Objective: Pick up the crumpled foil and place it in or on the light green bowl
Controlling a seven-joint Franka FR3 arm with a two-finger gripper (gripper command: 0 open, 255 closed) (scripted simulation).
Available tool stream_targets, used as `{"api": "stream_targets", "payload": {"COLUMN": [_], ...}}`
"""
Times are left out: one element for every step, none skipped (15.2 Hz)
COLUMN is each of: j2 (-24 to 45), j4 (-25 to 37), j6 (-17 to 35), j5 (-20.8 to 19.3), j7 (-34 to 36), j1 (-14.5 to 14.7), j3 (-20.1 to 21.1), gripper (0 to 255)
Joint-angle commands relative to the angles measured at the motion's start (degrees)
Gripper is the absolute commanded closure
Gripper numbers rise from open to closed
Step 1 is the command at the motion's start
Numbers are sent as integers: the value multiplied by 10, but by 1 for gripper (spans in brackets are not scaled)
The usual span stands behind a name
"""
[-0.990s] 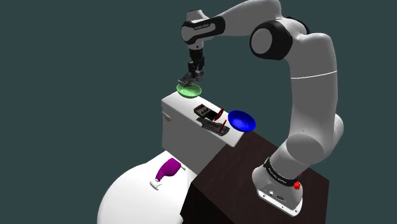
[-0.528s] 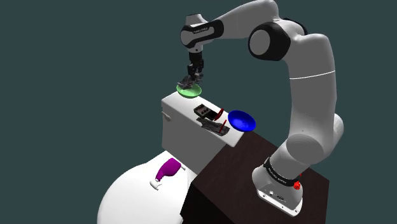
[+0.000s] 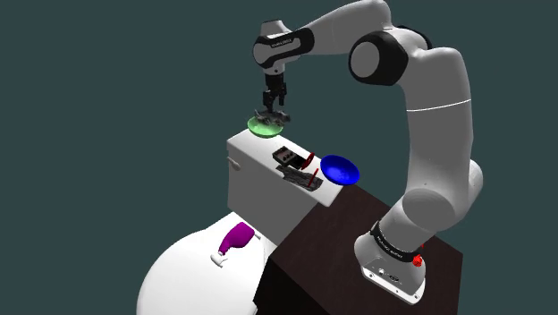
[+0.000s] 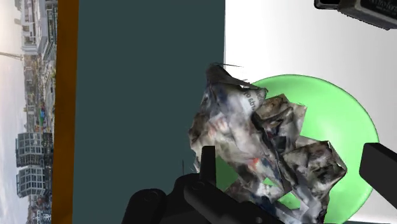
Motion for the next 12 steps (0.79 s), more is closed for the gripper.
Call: {"api": "stream_targets", "payload": {"j2": [-1,-3,-4,-4,-3,-3,-3,-3,-3,-3,-3,-3], "j4": [1,17,34,53,70,70,70,70,70,70,70,70], "j6": [2,-17,-35,-54,-70,-70,-70,-70,-70,-70,-70,-70], "j5": [-1,0,0,1,1,1,1,0,0,-1,-2,-2], "j7": [0,-1,-2,-2,-3,-3,-3,-3,-2,-2,-2,-2], "j1": [-1,0,2,3,4,4,4,3,2,1,0,0], "j3": [-1,-1,0,0,0,0,0,1,2,4,5,5], "gripper": [0,0,0,0,0,0,0,0,0,0,0,0]}}
